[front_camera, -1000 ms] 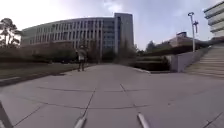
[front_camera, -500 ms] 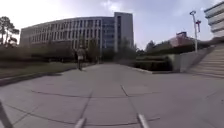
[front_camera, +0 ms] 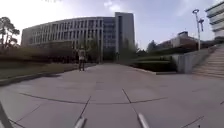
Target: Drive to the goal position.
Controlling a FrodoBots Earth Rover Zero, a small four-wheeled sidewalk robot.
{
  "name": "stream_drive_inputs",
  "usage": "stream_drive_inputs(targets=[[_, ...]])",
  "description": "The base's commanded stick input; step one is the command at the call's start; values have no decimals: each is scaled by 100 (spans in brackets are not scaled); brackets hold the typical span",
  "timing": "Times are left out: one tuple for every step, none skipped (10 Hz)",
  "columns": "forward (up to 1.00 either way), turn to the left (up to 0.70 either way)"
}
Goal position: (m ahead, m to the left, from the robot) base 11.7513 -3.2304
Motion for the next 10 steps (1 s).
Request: stream_drive_inputs(targets=[[70, 0], [70, 0], [70, 0], [70, 0], [70, 0], [70, 0], [70, 0], [70, 0], [70, 0], [70, 0]])
